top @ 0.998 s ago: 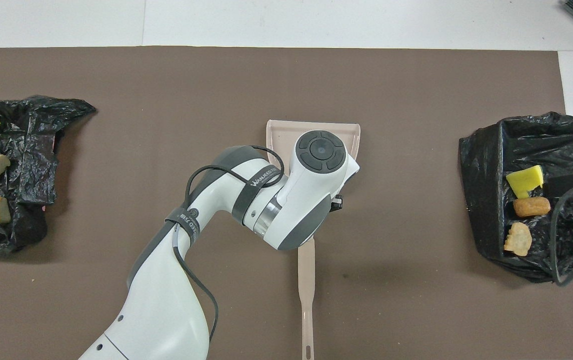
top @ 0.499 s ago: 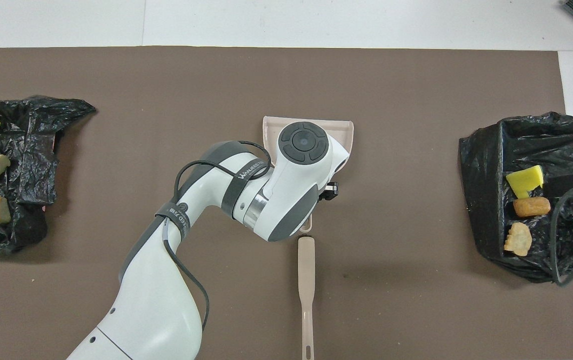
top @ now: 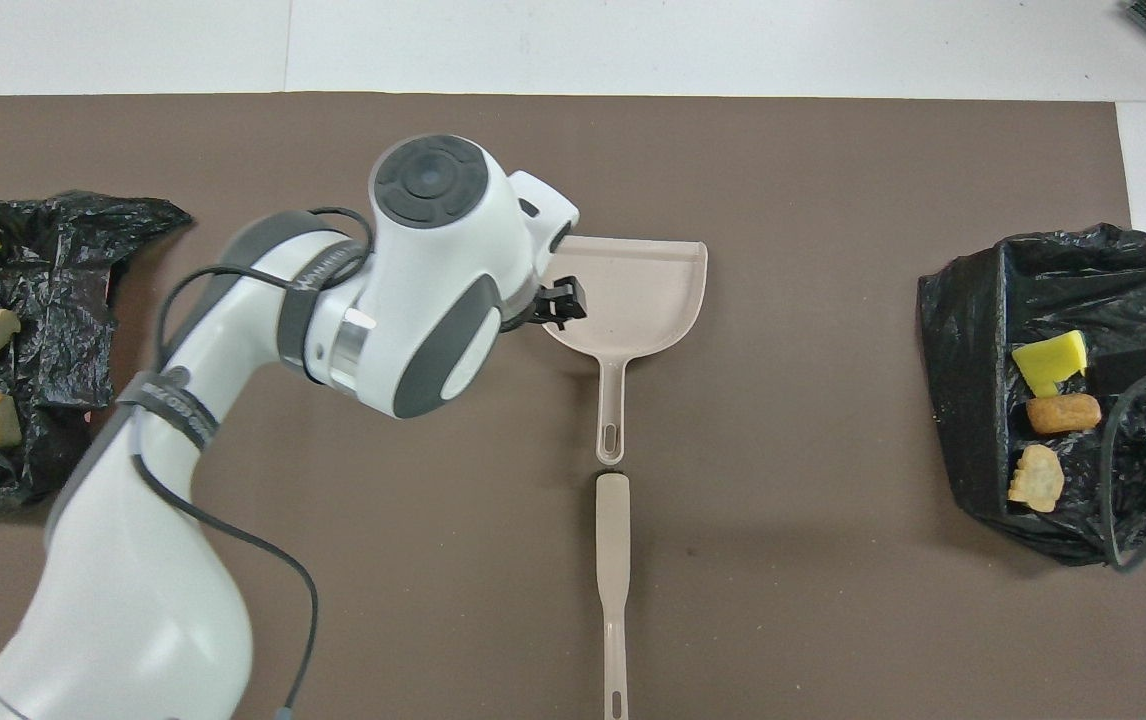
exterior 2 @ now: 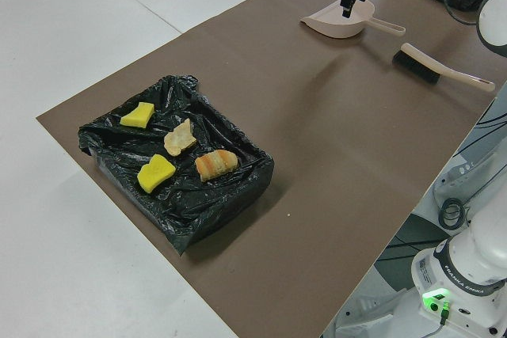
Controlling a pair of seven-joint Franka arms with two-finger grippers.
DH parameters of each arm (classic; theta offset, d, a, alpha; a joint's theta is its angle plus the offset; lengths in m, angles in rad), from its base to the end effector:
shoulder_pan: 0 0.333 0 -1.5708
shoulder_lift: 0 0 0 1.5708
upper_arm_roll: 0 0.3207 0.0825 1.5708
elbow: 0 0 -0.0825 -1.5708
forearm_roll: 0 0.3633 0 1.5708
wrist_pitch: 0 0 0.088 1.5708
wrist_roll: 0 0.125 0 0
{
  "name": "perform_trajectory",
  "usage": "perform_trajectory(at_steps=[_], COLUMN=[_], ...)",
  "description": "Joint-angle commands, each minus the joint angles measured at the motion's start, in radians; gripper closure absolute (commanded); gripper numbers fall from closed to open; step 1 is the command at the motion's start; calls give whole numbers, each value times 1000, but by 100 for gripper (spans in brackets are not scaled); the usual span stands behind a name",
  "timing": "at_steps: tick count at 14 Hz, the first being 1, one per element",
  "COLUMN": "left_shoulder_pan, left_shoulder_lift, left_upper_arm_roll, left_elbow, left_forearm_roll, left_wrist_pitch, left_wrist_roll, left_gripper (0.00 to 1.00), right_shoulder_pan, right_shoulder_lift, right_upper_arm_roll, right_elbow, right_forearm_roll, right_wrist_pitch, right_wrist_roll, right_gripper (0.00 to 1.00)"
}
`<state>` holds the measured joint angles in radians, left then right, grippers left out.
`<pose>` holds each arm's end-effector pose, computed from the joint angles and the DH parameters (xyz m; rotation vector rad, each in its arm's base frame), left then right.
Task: Sweep and dump trash in bin
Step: 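Release the dustpan above the brush and withdraw the left gripper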
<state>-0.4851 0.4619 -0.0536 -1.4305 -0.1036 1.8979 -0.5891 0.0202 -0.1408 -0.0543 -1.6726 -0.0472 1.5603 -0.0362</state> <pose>0.5788 -0.3499 0.4233 3.0308 0.1351 -0.0914 0.4875 -0.0246 0.6362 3.1008 0.0021 0.0417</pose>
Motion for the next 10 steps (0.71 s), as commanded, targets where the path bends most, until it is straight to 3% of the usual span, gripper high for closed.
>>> perform_trajectory(at_steps=[1,10], left_shoulder_pan=[95,374], left_shoulder_lift=[-34,-132], left_upper_arm_roll=[-5,-5], left_elbow=[-45,-44], left_forearm_roll=[-5,-5], left_wrist_pitch=[-3,-59], left_wrist_roll=[17,566], left_gripper=[0,0], right_shoulder_pan=[-3,-3], right_shoulder_lift=[-2,-2], right_upper_arm_roll=[4,4], right_elbow=[7,8], right_forearm_roll=[9,9], right_wrist_pitch=[-9,-9], right_wrist_roll=[5,5], right_gripper=[0,0])
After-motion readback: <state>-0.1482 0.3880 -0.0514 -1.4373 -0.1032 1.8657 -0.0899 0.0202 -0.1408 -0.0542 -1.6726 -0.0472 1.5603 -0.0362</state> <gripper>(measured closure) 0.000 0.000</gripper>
